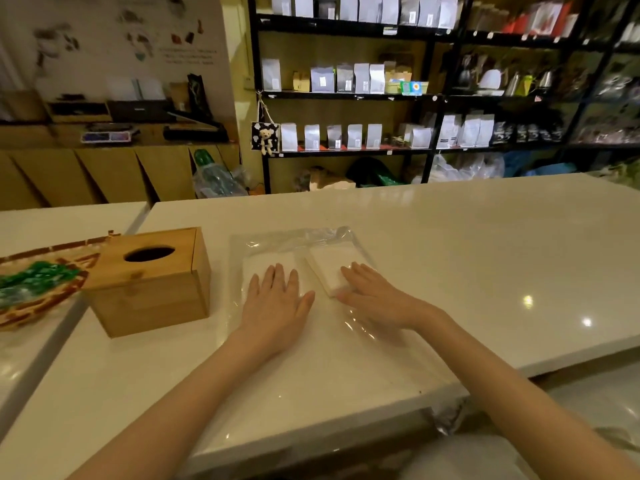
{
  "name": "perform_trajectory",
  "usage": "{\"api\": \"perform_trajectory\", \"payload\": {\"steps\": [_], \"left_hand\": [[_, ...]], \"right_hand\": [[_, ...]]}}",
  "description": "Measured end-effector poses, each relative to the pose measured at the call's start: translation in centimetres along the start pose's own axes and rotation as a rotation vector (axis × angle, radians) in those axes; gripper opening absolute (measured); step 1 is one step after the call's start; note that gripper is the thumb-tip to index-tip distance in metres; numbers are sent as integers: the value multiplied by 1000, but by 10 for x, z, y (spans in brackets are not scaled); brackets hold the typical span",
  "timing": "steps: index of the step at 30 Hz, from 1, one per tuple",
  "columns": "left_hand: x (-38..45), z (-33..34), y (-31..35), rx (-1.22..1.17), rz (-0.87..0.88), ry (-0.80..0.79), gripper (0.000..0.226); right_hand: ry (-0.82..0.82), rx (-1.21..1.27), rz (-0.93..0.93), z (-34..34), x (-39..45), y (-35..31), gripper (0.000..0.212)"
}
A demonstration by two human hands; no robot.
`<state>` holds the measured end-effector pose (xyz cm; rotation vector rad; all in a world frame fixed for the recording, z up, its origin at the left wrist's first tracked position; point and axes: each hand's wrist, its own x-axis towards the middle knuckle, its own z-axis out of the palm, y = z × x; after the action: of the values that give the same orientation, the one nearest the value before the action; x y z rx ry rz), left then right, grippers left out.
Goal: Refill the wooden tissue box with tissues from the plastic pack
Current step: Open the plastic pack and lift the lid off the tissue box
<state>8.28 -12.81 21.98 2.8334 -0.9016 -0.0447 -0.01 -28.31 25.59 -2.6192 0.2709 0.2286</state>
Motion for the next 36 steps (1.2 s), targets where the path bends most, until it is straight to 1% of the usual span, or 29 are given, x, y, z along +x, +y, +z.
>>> {"api": "perform_trajectory", "payload": {"steps": [2,4,5,7,9,10,11,12,14,15,16,18,19,21,23,26,29,31,33,36], "left_hand": [[9,-1,-10,-38,2,0,60],[14,-1,-16,-67,11,-2,58],[14,-1,-18,-77,16,5,58],[14,0,-20,-98,25,29,57],[12,-1,-21,-129,34,37,55],[11,-5,-21,-150,39,39,55],[8,-10,-20,-175,46,49,54],[3,-16,-20,-214,57,67,53],[-11,-31,-22,-320,90,117,51],[-21,-39,-25,-368,106,146,51],[-31,-46,-30,-402,122,186,50],[-48,-64,-45,-410,144,294,49],[-53,-73,-55,-388,129,347,49],[-56,-88,-80,-315,26,425,51],[-53,-100,-107,-258,-95,411,59],[-54,-105,-142,-271,-191,301,89],[-59,-103,-166,-345,-235,206,106],[-64,-98,-180,-414,-214,183,117],[-67,-94,-190,-463,-178,223,118],[-65,-94,-198,-517,-157,295,108]], "right_hand": [[16,102,3,-1,11,-3,57],[19,77,15,1,19,-3,48],[41,45,7,2,23,-1,47],[58,-35,-3,3,29,0,56],[60,-146,-19,1,35,-1,80],[56,-179,1,0,39,1,90],[57,-176,25,-2,43,0,94],[62,-150,43,-5,44,-3,90],[96,-109,26,-9,42,-15,73],[101,-87,-1,-9,42,-22,66],[112,-68,-48,-10,40,-30,65],[148,-36,-185,-10,39,-47,71],[162,-3,-252,-10,36,-59,73],[175,63,-378,-9,37,-83,76],[166,57,-486,-6,42,-108,79],[128,-54,-601,3,55,-141,78],[86,-136,-588,15,72,-161,72],[80,-200,-575,22,82,-165,74],[93,-279,-588,28,91,-164,76],[118,-388,-592,30,99,-162,84]]}}
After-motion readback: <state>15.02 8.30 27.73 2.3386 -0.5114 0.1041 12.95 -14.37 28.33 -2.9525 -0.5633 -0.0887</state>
